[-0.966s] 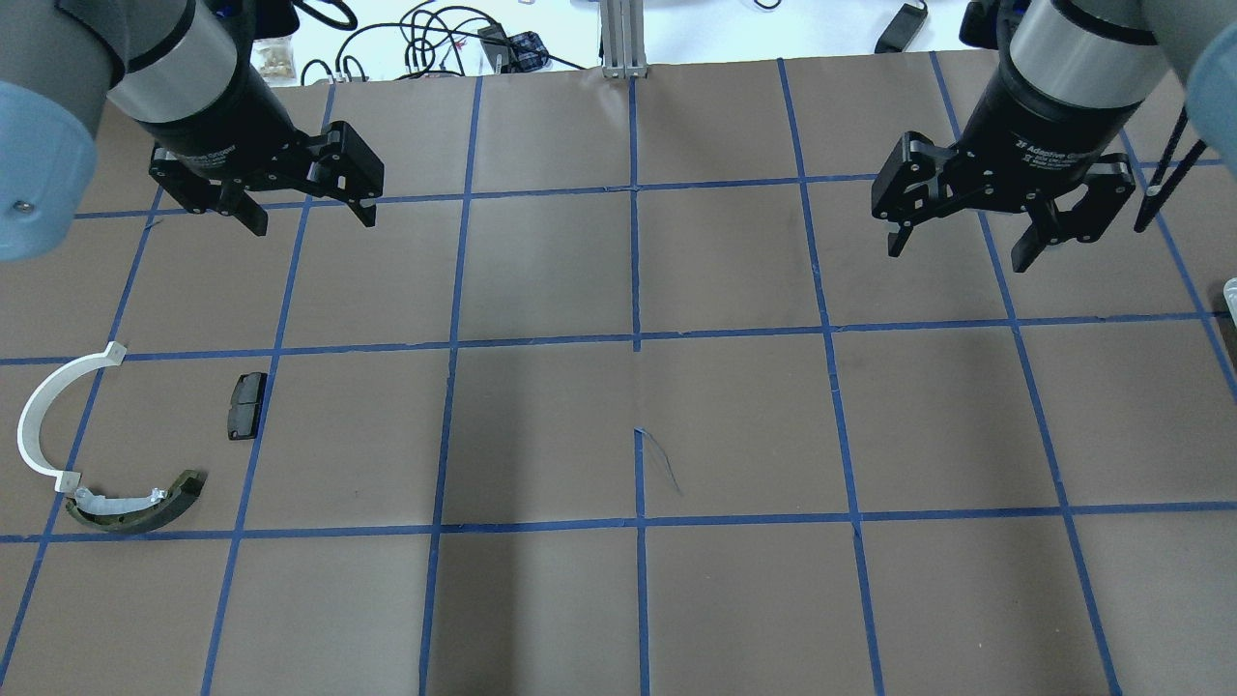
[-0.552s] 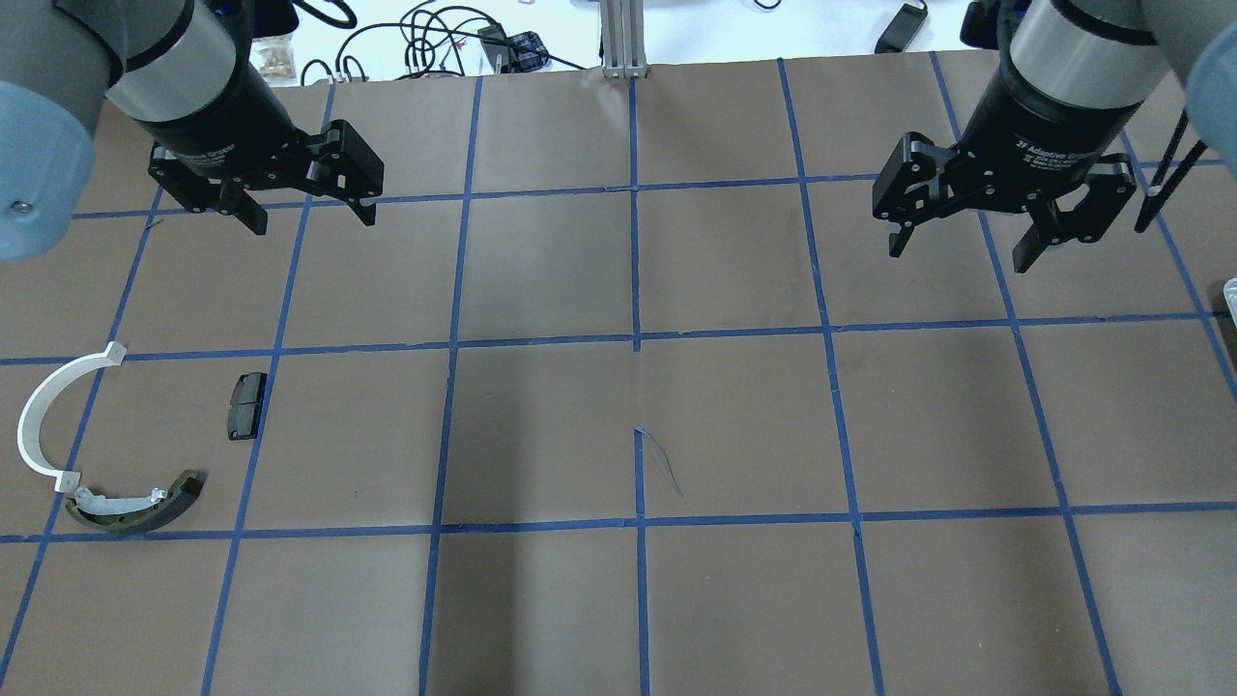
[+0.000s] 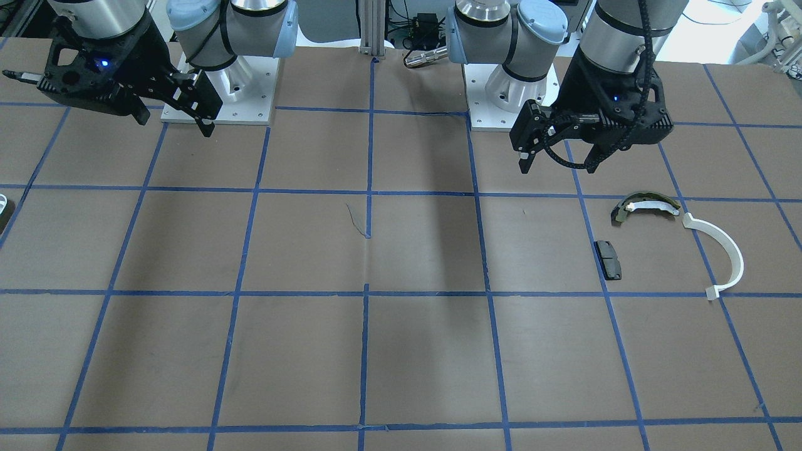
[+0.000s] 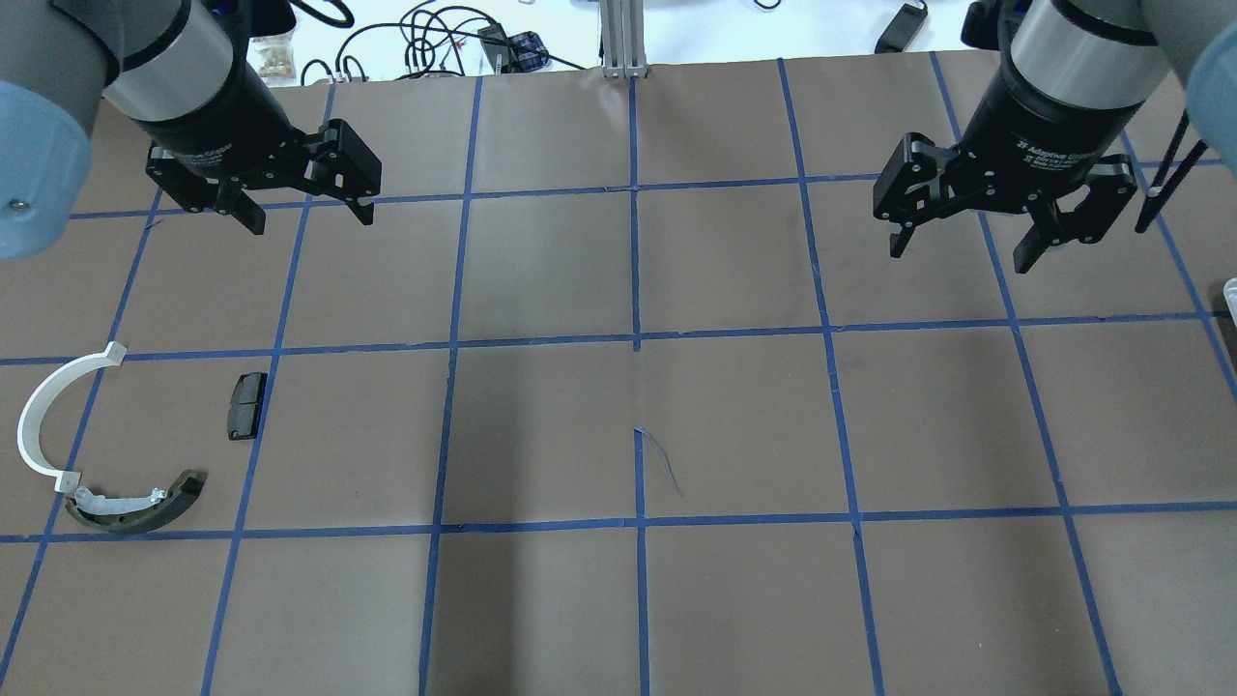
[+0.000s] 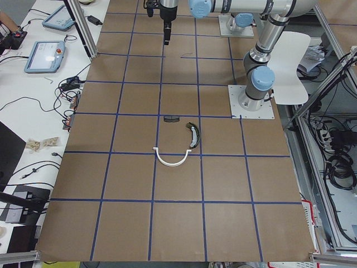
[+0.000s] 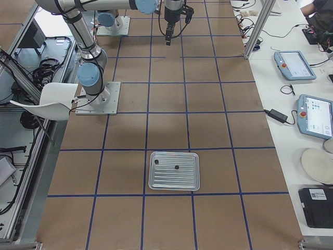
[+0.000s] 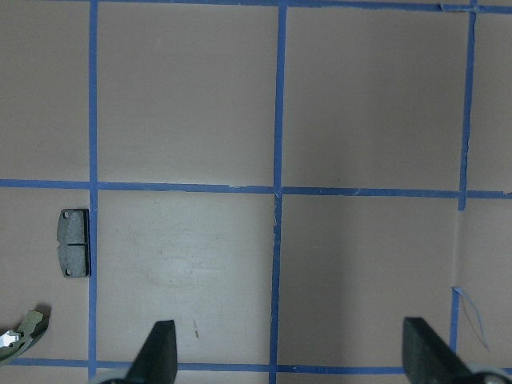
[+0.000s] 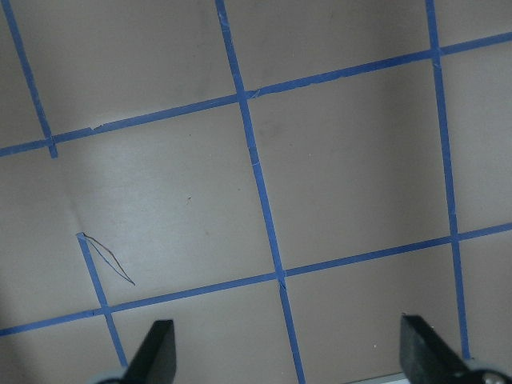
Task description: Place bearing gear from tray to pile
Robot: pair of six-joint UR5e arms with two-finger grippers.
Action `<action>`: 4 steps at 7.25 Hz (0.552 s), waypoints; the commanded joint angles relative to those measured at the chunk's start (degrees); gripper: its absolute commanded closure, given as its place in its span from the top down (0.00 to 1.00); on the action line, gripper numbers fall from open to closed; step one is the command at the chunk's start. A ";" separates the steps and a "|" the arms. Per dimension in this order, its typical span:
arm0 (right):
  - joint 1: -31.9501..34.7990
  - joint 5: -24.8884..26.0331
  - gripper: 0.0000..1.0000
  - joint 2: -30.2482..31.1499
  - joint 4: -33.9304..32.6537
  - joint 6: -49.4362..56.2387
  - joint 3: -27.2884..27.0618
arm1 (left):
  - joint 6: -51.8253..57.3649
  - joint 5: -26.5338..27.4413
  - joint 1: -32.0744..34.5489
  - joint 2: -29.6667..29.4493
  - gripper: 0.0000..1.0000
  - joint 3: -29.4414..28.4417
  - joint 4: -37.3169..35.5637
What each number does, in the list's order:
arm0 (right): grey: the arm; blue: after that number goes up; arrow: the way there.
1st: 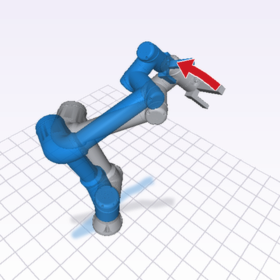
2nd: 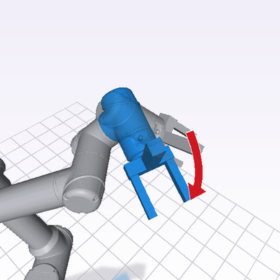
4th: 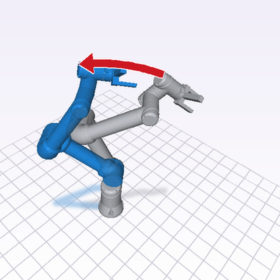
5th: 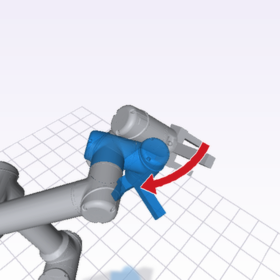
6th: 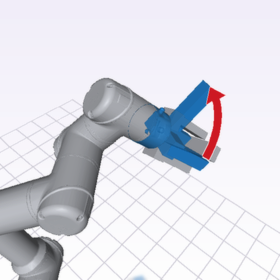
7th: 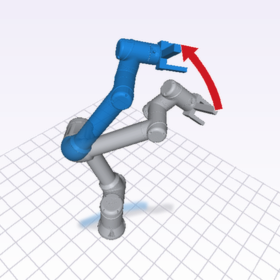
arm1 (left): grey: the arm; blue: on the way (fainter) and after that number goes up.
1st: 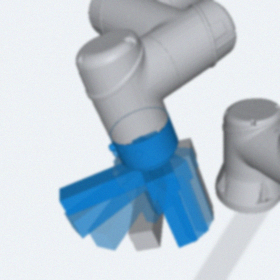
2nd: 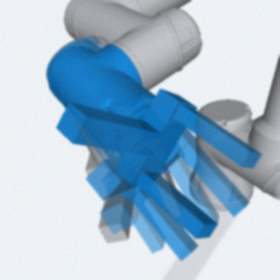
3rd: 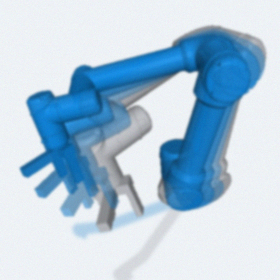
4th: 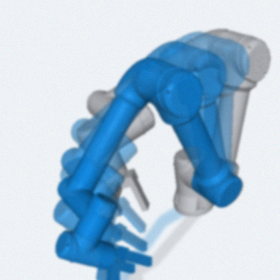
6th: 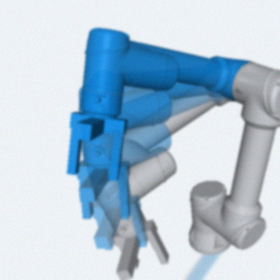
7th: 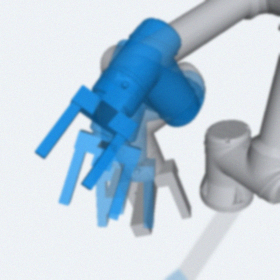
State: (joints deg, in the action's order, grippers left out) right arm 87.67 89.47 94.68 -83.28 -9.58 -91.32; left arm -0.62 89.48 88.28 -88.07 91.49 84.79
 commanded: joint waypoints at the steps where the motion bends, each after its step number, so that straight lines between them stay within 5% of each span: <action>1: -0.05 0.01 1.00 -0.02 0.13 0.00 0.00 | 0.00 -0.01 -0.04 0.00 1.00 0.00 -0.07; 4: -2.05 1.23 1.00 -0.72 1.09 -0.35 -0.09 | 0.00 -0.01 -0.04 -0.09 1.00 -0.35 -0.07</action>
State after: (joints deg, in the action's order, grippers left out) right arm 86.89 89.88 94.41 -82.61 -9.83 -91.34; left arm -0.62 89.47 88.24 -88.08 91.34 84.73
